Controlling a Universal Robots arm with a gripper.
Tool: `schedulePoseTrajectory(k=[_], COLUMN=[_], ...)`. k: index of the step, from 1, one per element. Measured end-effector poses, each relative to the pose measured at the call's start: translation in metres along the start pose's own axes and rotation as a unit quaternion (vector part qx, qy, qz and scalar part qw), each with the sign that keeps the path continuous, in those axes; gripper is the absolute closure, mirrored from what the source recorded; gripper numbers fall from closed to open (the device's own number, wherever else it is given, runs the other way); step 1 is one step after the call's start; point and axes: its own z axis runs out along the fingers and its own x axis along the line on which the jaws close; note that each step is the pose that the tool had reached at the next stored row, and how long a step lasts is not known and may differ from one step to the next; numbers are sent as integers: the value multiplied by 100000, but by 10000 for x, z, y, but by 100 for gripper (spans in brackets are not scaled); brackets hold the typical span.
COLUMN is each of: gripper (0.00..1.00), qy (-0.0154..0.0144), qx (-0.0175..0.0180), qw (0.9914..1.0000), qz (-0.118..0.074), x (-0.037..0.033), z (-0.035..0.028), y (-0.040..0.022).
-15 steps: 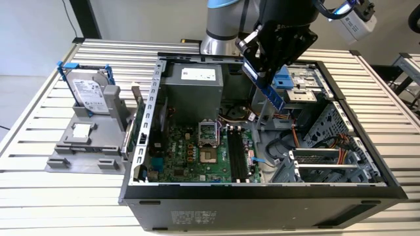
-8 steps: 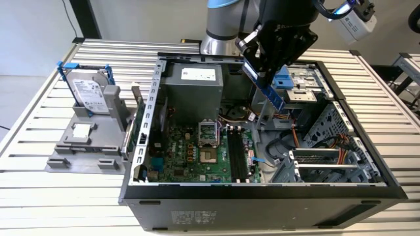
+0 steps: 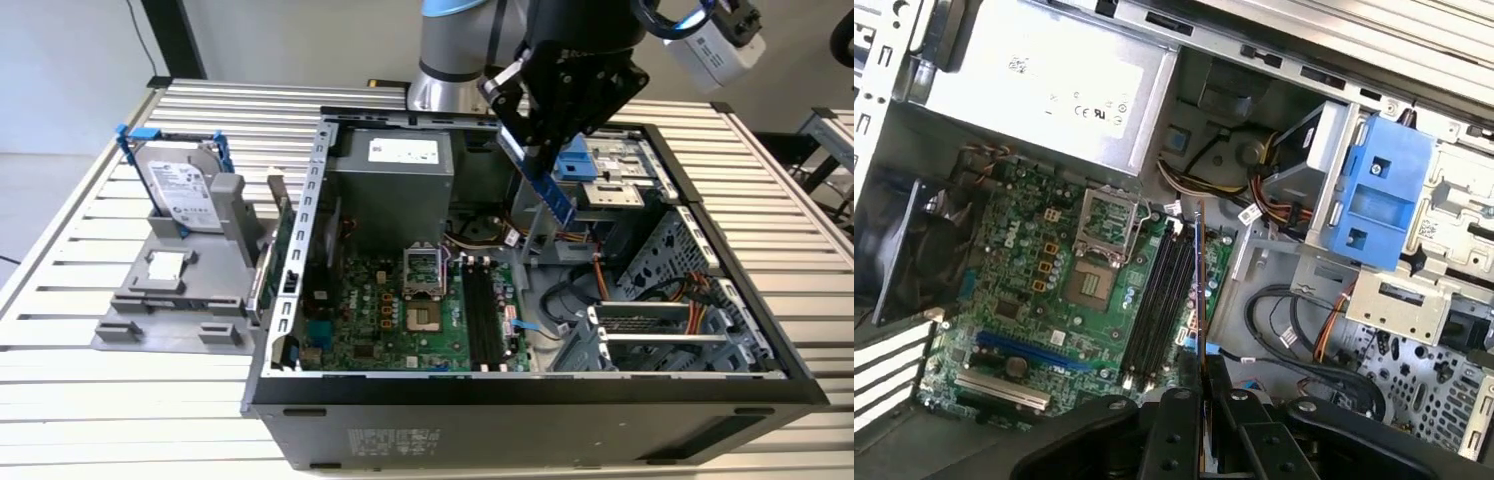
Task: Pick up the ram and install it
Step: 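Insert the ram into the slot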
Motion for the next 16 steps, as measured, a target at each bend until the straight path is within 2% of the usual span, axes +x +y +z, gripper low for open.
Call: schedulePoseTrajectory(k=[5, 9, 12, 13, 16], gripper=[100, 100, 100, 100, 100], qy=[-70, -136, -185, -219, -271], qx=[111, 212, 295, 346, 418], qw=[99960, 99852, 99722, 99616, 99426], qz=[2818, 5425, 7444, 8747, 10689], x=[0, 0, 0, 0, 0], z=[0, 0, 0, 1, 2], y=[0, 0, 0, 0, 0])
